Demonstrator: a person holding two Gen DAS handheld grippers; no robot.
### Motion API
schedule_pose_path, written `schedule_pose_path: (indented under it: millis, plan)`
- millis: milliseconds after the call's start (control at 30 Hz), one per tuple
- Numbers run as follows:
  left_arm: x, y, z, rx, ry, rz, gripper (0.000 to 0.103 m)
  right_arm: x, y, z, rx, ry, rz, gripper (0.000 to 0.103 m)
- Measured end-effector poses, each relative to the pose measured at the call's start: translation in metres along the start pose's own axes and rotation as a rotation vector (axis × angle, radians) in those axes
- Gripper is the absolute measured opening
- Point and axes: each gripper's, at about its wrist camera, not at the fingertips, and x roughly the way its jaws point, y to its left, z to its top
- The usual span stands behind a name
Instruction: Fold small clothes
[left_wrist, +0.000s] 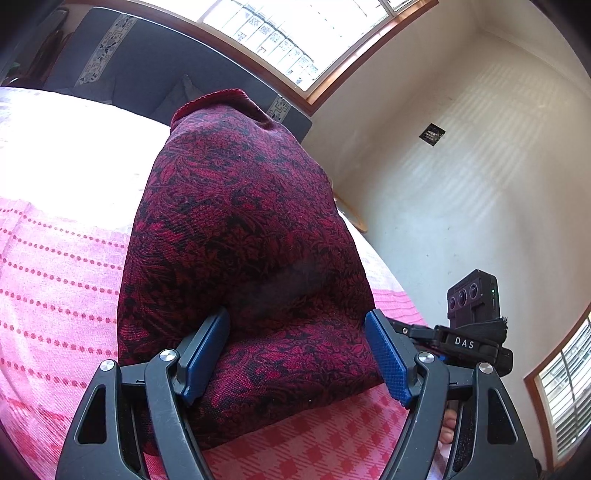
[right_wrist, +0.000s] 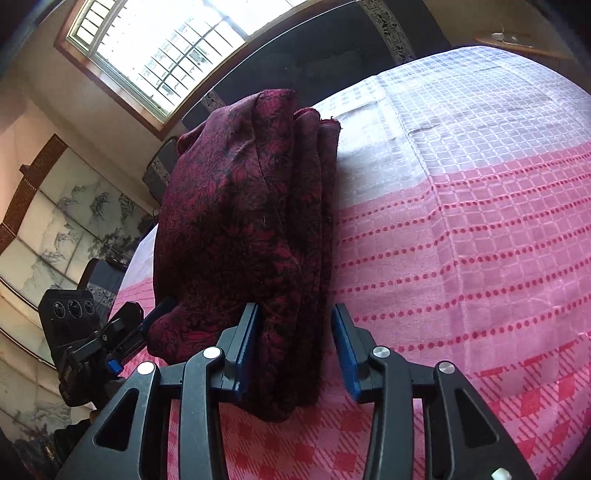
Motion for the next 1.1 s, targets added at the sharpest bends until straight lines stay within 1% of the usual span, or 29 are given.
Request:
schedule_pose_path:
  millis: [67,100,133,167,233,300,400,467,567,700,833,933,1100]
  plan:
    - [0.000,0.000,0.000,0.001,0.000,0.001,0.076,-0.003,0.000,0.011,-0.005,-0.019,-0.002,0.054]
    - [0.000,0.000,0.000,0.000,0.000,0.001,0.076,-0.002,0.000,0.017,-0.006,-0.021,0.005,0.062]
    - [0.000,0.000,0.000,-0.001,0.000,0.000,0.076,0.000,0.000,0.023,-0.009,-0.019,0.005,0.063]
    - [0.000,0.000,0.000,-0.002,0.000,-0.002,0.076,0.004,0.000,0.028,-0.011,-0.011,-0.007,0.063]
    - [-0.001,0.000,0.000,-0.004,-0.001,-0.005,0.076,0.014,0.000,0.036,-0.022,0.014,-0.003,0.063]
    - [-0.001,0.000,0.000,-0.005,-0.001,-0.004,0.076,0.024,0.003,0.039,-0.029,0.043,-0.026,0.063]
    - [-0.001,0.001,0.000,-0.004,0.000,-0.005,0.076,0.033,-0.001,0.037,-0.037,0.035,-0.051,0.063]
    - [-0.001,0.001,0.000,-0.003,-0.001,-0.004,0.076,0.033,-0.008,0.034,-0.008,0.016,-0.023,0.061]
    - [-0.001,-0.001,0.001,0.003,0.000,0.005,0.076,0.033,-0.007,0.034,-0.022,0.017,-0.034,0.060]
    - [0.001,-0.011,0.000,0.039,0.004,0.048,0.076,0.033,-0.007,0.035,-0.016,0.018,-0.023,0.062]
    - [0.004,-0.014,0.001,0.053,0.008,0.069,0.076,0.029,-0.011,0.031,-0.005,0.021,-0.008,0.063]
    - [0.007,-0.020,0.001,0.077,0.011,0.096,0.076,0.028,-0.012,0.026,0.018,0.032,0.043,0.064]
    - [0.012,-0.026,0.002,0.106,0.017,0.131,0.076,0.029,-0.011,0.022,0.006,0.021,0.045,0.065]
